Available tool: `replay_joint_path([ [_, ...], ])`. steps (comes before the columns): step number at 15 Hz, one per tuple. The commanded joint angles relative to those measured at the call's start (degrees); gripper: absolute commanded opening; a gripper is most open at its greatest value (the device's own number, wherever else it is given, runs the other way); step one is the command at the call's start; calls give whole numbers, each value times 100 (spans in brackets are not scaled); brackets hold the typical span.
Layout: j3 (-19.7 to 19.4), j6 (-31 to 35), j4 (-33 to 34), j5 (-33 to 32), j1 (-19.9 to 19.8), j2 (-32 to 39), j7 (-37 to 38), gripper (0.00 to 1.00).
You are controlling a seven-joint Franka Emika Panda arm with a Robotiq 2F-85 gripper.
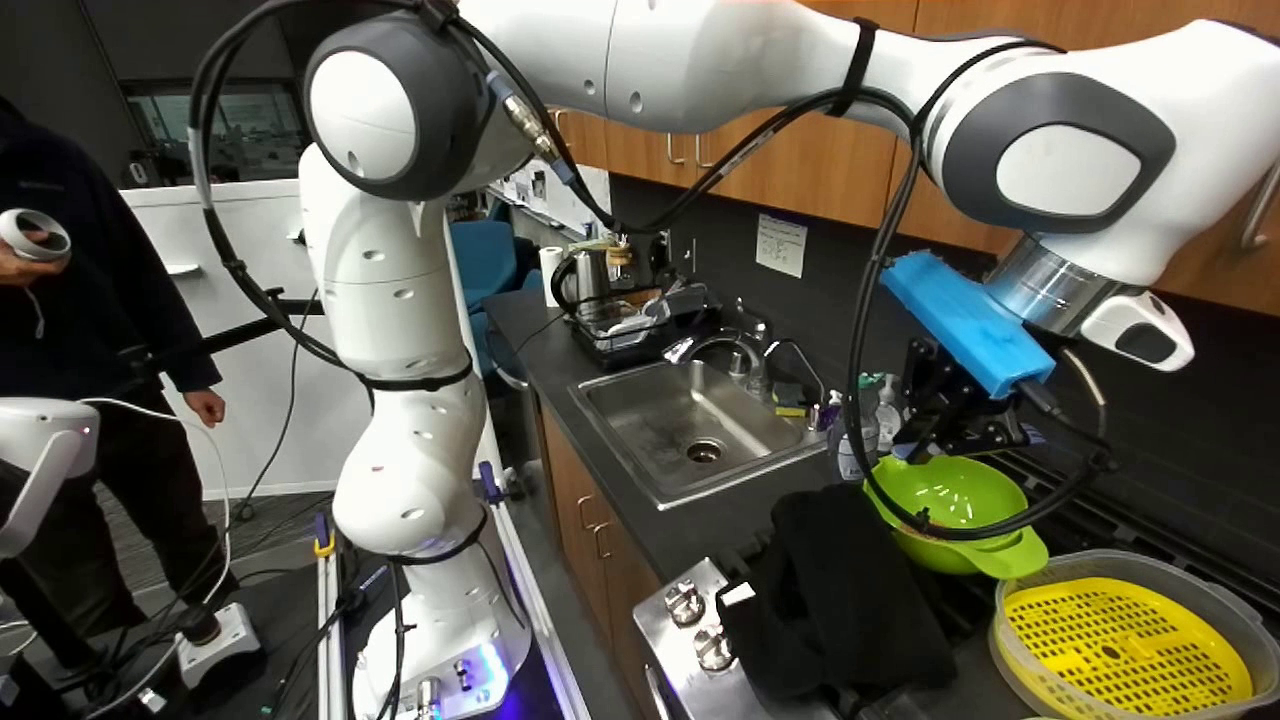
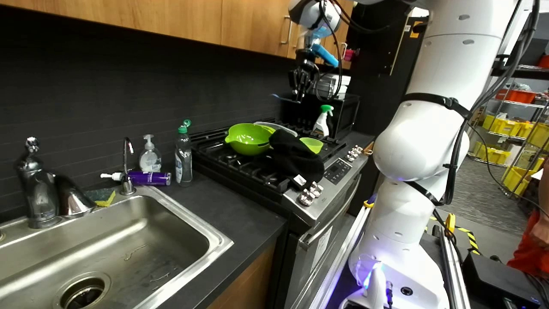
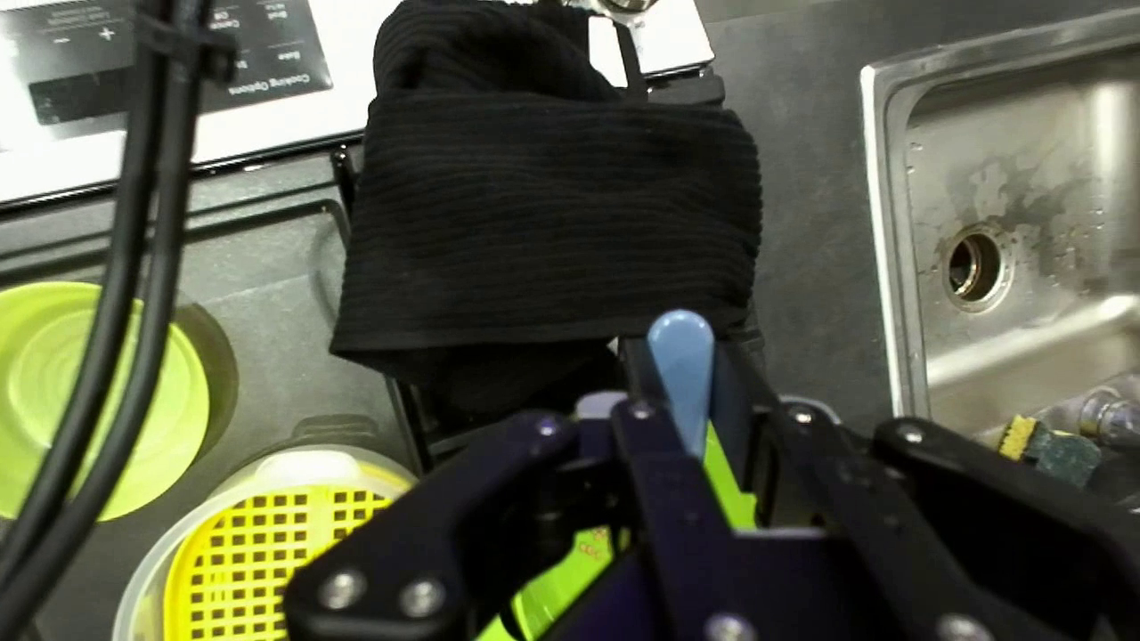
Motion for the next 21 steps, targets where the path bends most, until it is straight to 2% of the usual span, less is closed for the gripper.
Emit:
replay_joint_path([
  [1, -125, -417, -66, 262, 105, -93, -143, 5],
  [9, -234, -1770, 152, 1286, 50, 115, 45, 5],
  [16, -342, -2293, 133, 2188, 24, 353, 719, 5],
  [21, -356, -2347, 52, 2704, 20, 544, 1385, 5],
])
